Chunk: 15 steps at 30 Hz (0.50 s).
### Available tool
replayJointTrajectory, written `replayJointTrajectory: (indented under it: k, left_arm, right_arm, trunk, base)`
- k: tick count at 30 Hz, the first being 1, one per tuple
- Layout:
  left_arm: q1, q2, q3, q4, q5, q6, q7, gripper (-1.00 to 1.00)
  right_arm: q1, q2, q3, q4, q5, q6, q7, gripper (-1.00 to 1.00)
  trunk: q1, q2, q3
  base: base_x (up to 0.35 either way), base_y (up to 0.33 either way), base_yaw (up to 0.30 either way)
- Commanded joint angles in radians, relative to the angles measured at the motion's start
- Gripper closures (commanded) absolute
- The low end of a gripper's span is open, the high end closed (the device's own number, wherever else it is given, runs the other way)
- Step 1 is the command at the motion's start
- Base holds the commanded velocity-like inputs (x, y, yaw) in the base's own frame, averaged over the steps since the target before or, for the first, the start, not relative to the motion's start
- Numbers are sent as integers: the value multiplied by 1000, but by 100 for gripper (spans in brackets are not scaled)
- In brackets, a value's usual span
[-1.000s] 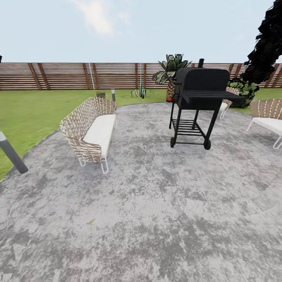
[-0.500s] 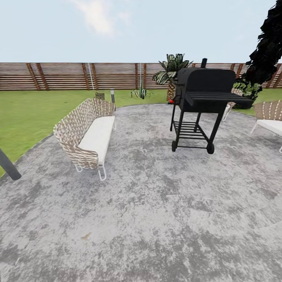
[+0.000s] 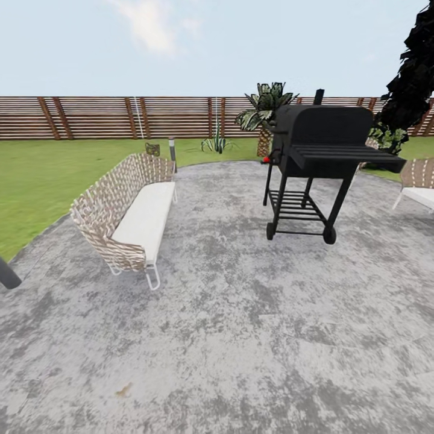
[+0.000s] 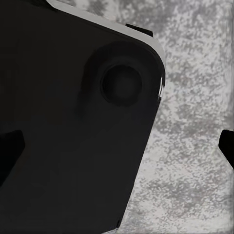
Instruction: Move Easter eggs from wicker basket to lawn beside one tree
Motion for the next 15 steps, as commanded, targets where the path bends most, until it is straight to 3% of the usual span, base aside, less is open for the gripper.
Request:
replayJointTrajectory:
  k: [1,15]
  left_arm:
    - [0,0,1,0,0,0,-1,-100]
    - [0,0,1,0,0,0,-1,-100]
  right_arm:
    - [-1,0,1,1,3,-3,0,-100]
    - [-1,2,-1,-2,0,-3,-1,-100]
  trunk:
    - [1,0,-1]
    - [1,0,-1]
  base:
    - [339,0,0]
    - [339,0,0]
